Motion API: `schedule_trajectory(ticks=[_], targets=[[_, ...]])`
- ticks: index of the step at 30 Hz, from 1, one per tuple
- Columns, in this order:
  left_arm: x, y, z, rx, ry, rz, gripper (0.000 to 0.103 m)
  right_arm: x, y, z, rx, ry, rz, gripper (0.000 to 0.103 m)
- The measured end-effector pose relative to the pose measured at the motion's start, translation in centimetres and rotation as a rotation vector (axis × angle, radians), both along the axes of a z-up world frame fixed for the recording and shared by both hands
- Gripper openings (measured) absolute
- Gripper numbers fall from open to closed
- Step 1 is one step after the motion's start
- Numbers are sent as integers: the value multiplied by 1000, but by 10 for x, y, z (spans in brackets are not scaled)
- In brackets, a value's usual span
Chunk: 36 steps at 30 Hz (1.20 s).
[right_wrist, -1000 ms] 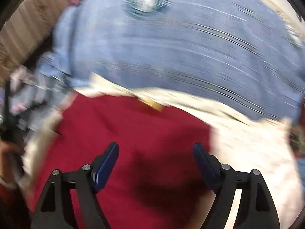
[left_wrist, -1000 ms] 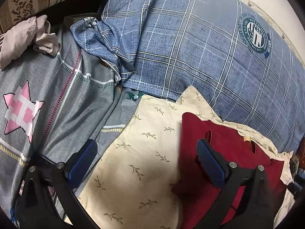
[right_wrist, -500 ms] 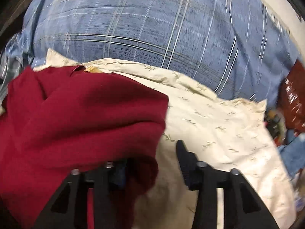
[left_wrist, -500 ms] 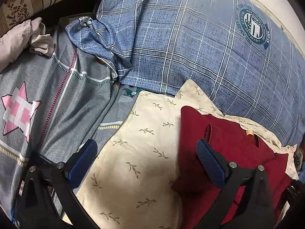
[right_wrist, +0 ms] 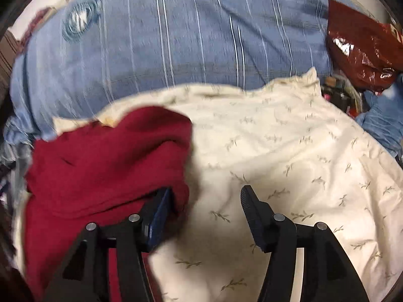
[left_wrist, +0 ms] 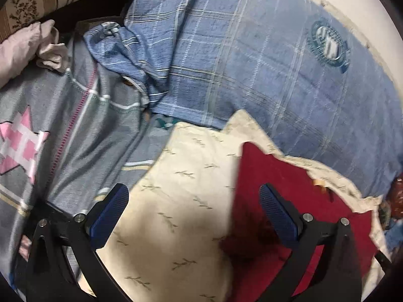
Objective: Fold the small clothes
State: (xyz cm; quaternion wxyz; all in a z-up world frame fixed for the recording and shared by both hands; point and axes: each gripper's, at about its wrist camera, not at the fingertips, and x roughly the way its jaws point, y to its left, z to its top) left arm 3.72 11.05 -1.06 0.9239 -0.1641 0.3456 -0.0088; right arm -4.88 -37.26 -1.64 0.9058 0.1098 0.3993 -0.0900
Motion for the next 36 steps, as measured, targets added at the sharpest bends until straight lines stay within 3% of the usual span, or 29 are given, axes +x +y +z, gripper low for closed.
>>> schedule_trajectory(ticks=[2,5,10,12,15,17,20,22,25,28,30,36], targets=[[0,-3,2,-43,-10,-46,103,2,3,16,-54,-41,10,59],[0,-12,2,-77,-8,-119,103,4,2,28,-35,-98,19,65],[2,-41,7,-64,-3,-231,96,11,5,18,10,-83,51,67],[7,-57,7,-24,12,-274,93,11,5,12,32,-77,63,67],[20,-79,0,29,61,-337,68,14,7,9,37,-77,75,67],[28,-90,-7,50,87,-376,43,16,9,9,40,-79,78,67],[32,-100,-16,90,110,-400,29,19,10,8,34,-73,80,67],[31,-97,-14,70,104,-403,17,21,10,7,29,-69,82,67],[25,-87,6,38,34,-394,6,29,10,9,21,-71,87,67],[16,-75,27,29,-64,-373,4,42,8,12,11,-82,90,72],[20,-71,24,21,-42,-372,4,59,3,9,37,-58,90,81],[30,-72,9,-5,19,-407,7,87,-5,2,126,-10,79,81]])
